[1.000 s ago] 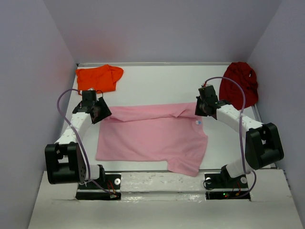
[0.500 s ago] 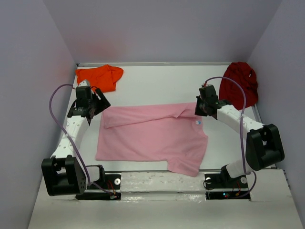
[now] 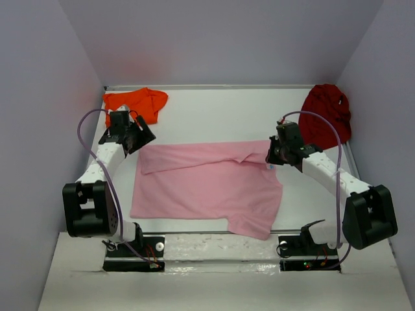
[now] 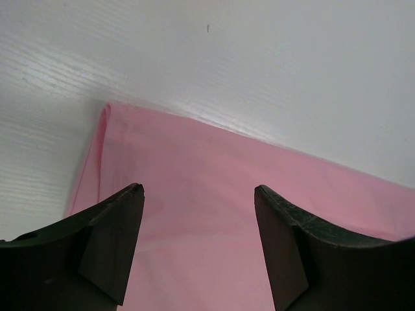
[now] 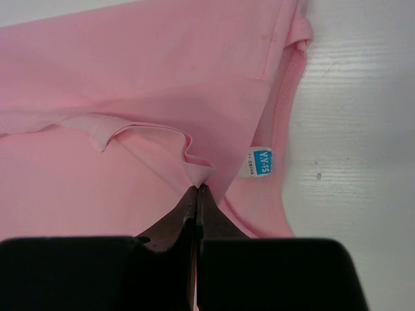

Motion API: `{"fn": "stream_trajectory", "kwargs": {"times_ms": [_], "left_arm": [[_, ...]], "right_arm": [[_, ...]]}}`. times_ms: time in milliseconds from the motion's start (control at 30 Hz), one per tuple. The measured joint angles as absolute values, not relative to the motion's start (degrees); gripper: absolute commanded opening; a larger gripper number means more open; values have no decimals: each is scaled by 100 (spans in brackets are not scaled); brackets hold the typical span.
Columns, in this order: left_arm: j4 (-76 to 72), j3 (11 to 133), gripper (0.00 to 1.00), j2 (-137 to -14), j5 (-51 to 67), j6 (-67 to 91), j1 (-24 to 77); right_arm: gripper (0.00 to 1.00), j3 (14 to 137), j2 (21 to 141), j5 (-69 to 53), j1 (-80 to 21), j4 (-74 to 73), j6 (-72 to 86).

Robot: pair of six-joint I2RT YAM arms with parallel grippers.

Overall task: Fold and stack the t-shirts
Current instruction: Fold the tshirt

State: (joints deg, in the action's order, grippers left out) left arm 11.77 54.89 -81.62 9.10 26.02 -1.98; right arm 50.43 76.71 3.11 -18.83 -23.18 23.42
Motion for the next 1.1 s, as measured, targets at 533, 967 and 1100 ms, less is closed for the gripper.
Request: {"fn": "stream_trajectory", "kwargs": {"times_ms": [533, 967, 1100], "left_arm": [[788, 5623, 77, -8335, 1149, 2604, -200], [523, 5625, 76, -8943, 1350, 2596, -193], [572, 5629, 75, -9212, 1315, 2554, -165]], "right_arm": [[59, 5144, 7666, 169, -1883, -2818, 2381], [55, 6158, 9502, 128, -1883, -2473, 2421], [54, 6399, 9795, 102, -1883, -2427, 2429]]}}
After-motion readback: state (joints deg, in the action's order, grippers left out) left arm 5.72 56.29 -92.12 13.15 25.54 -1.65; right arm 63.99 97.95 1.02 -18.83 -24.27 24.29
